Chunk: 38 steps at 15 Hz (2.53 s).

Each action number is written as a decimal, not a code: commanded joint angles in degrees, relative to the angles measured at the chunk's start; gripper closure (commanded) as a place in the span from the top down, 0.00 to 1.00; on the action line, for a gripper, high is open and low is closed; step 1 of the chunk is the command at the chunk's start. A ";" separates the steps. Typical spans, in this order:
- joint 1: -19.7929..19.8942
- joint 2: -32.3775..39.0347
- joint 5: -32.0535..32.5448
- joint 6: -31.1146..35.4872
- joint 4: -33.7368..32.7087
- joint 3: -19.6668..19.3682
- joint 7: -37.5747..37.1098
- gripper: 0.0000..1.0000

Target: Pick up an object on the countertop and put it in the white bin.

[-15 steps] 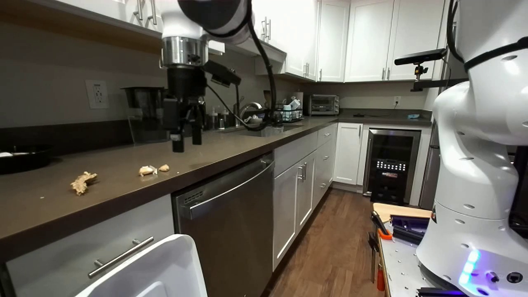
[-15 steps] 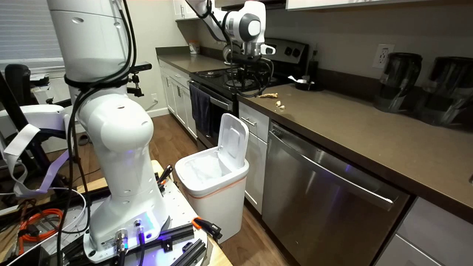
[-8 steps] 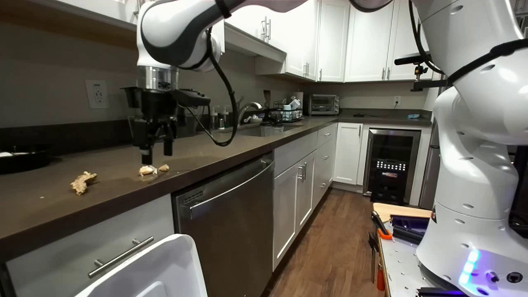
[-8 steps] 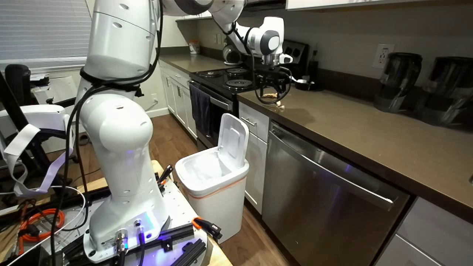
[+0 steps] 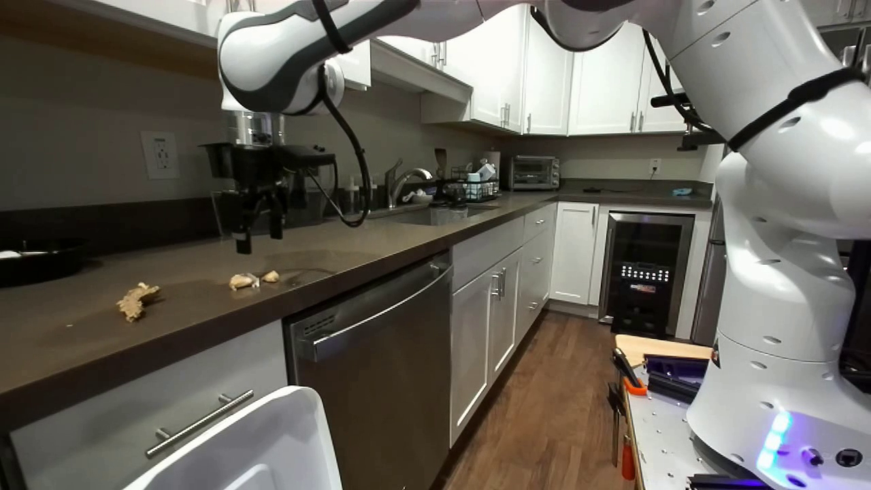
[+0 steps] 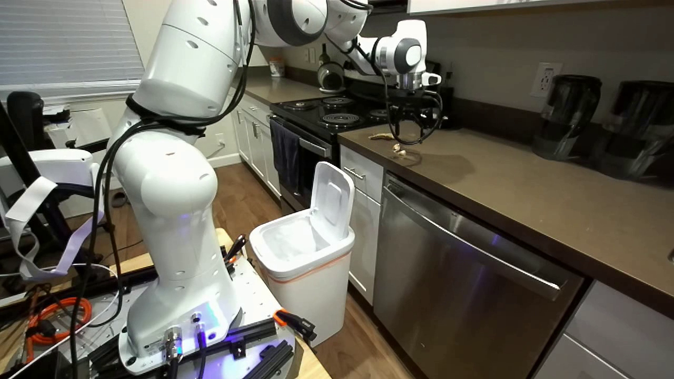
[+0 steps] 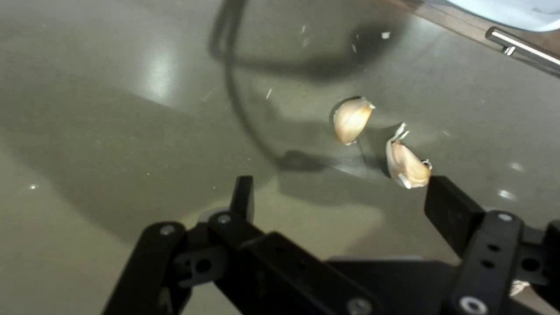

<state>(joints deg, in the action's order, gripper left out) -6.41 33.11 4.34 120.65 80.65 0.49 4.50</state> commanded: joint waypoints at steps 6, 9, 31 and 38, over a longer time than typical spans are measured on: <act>1.19 1.76 -0.80 -3.23 -2.04 -0.11 -4.31 1.00; 0.87 1.89 -0.38 -1.47 -0.33 -0.28 -5.43 1.00; -0.51 1.50 0.21 1.73 3.33 -0.19 -9.80 0.34; -0.98 1.28 0.88 -1.29 3.19 -1.06 -11.92 0.84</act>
<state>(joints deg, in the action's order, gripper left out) -6.92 35.38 4.26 121.54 83.20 -0.08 -5.17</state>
